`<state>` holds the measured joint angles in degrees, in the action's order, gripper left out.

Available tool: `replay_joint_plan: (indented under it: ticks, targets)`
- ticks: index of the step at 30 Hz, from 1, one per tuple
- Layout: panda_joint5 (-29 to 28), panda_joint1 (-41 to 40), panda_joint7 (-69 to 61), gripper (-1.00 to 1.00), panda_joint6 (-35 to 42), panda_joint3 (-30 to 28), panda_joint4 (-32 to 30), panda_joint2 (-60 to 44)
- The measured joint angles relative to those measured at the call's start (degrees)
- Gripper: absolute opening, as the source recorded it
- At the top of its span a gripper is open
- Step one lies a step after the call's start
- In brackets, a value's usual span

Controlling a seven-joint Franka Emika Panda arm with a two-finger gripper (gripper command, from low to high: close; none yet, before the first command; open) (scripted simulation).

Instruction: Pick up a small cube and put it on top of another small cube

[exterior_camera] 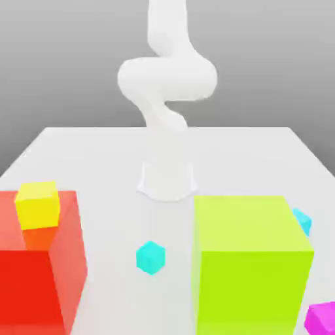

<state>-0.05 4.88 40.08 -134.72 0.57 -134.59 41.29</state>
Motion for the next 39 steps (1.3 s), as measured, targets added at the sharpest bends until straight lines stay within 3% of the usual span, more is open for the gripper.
replay_joint_plan:
  ticks: [18,22,27,28,35,39]
  targets:
    - [1.02,31.37,-46.08,0.0,-22.76,11.1,-21.34,-35.95]
    - [-2.58,37.02,-51.43,0.0,-28.08,13.29,-24.79,-44.04]
    - [-10.38,41.32,-46.64,0.0,-36.29,6.84,-23.45,-54.47]
    - [-11.29,42.75,-45.95,-1.0,-37.93,5.2,-23.09,-56.44]
    - [-11.64,43.08,-45.67,-1.0,-38.2,4.79,-23.01,-56.9]
    - [-6.32,40.44,-49.67,-1.0,-32.68,8.71,-24.32,-50.03]
